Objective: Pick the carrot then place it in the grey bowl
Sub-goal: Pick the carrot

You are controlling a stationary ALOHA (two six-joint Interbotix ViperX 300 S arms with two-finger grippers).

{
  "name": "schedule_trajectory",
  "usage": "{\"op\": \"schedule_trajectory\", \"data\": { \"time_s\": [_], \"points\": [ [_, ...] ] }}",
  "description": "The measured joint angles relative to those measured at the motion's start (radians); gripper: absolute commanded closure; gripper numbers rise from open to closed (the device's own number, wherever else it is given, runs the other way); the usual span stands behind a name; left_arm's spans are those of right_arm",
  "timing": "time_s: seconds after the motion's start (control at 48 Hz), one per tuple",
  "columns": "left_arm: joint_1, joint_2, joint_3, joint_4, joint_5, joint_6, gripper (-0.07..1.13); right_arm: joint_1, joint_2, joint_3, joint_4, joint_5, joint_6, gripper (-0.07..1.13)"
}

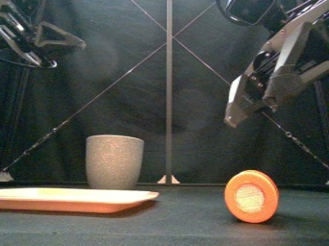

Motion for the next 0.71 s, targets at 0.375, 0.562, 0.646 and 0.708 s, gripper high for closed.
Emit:
{"op": "schedule_trajectory", "data": {
  "time_s": [0.375,0.562,0.646,0.708],
  "points": [
    [0.0,-0.002,-0.002,0.002,0.003,-0.002,1.09,0.003,0.118,-0.04,0.025,0.006,0.0,0.02],
    [0.0,-0.002,0.0,0.003,0.014,-0.002,1.09,0.008,0.169,-0.078,0.026,0.035,0.0,0.02],
    [0.0,-0.002,-0.002,0.002,0.014,-0.002,1.09,0.014,0.187,-0.087,0.025,0.044,0.0,0.02],
    [0.0,-0.002,0.0,0.002,0.014,-0.002,1.09,0.018,0.198,-0.089,0.026,0.048,0.0,0.02]
  ]
}}
